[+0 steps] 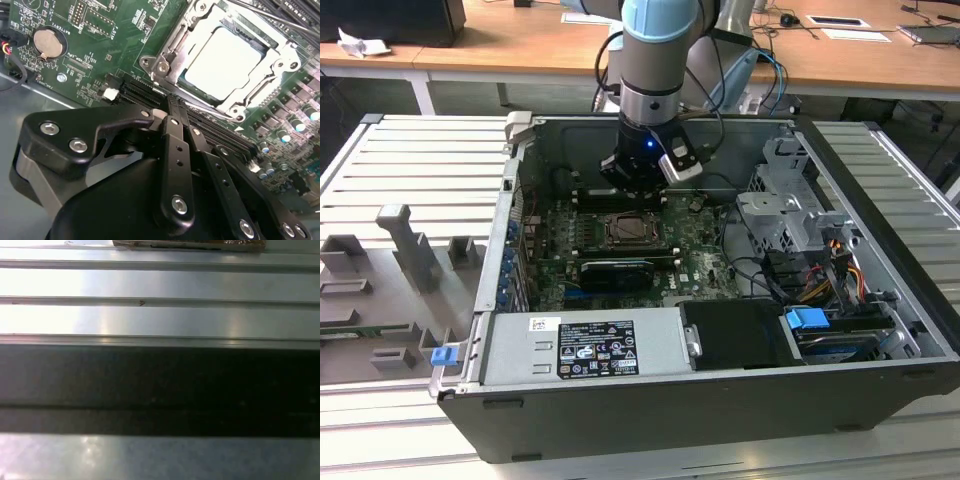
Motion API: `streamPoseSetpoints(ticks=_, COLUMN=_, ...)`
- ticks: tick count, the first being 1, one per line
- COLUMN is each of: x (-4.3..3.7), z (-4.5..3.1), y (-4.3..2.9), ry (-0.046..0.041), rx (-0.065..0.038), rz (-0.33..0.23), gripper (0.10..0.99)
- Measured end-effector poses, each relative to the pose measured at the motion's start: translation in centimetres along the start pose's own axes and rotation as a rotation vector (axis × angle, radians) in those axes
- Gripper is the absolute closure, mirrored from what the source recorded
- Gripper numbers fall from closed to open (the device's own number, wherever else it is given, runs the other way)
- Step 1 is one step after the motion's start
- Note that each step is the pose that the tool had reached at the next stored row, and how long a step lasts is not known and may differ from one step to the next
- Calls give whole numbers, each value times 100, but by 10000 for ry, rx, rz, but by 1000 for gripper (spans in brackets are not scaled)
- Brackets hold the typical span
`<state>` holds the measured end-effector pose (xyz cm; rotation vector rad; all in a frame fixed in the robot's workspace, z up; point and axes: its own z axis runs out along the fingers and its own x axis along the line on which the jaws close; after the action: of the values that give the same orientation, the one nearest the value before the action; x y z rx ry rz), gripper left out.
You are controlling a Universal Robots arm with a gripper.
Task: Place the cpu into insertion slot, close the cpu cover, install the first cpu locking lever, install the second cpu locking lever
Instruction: 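Install the first cpu locking lever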
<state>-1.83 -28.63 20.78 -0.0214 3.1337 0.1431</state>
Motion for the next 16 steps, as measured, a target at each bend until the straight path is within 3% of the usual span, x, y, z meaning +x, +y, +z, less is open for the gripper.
streamPoseSetpoints(ticks=11, x=-11, z=68, y=-7, ry=5, rx=111, rz=-2, gripper=980)
streamPoseSetpoints(ticks=16, x=-14, z=55, y=-3, ry=-2, rx=103, rz=-2, gripper=980)
